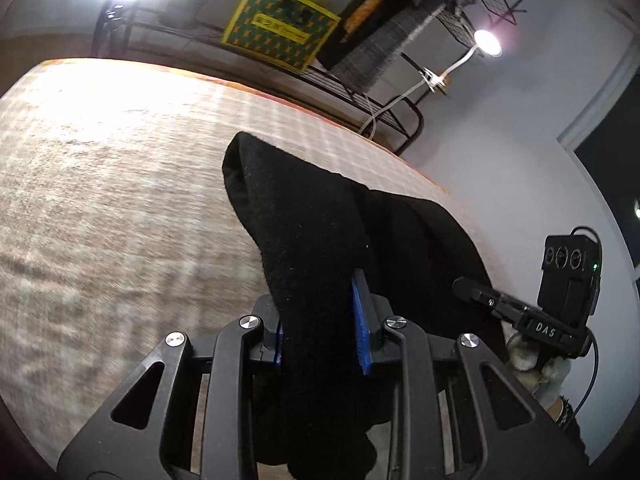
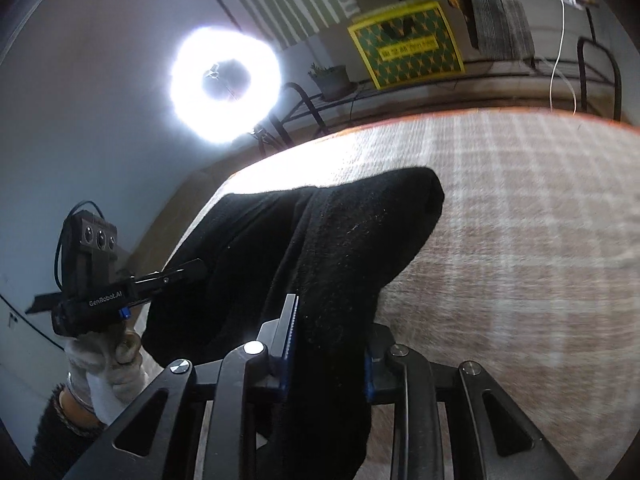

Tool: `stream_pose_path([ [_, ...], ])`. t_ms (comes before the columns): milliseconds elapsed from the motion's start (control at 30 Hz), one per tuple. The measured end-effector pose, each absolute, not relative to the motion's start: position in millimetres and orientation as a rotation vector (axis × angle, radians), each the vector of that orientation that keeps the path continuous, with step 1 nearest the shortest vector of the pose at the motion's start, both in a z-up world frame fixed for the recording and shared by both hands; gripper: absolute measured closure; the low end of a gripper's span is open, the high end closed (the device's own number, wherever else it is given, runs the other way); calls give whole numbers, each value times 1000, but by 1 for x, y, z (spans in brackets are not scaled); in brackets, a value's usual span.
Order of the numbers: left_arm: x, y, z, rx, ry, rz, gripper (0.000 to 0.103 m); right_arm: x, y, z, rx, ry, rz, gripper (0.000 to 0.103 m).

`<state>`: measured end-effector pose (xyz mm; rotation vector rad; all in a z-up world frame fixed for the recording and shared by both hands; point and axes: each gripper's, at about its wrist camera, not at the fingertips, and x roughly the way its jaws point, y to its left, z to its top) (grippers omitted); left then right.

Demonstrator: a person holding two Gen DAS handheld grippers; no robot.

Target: Fold large clothes

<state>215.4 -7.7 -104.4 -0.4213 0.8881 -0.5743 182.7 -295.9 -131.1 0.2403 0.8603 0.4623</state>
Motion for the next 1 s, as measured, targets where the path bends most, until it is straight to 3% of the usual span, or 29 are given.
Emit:
stream_pose_path([
  [400,157,-136,-68,-241,918,-728,78,96,-381,-75,141,788,324,79],
  [900,84,-375,-63,-102,953,-1009,79,-15,-566,-18,168,721,2,82],
  [933,80,-392,-65,-111,958,-1031,79,-22,-576,-16,166,719,-18,84],
  [967,79,-404,-66,-115,959,-1045,79,-28,-587,-13,165,716,-42,97],
  [1000,76,-416,-67,-118,957,-1057,79,-34,-602,-10,172,715,-64,98],
])
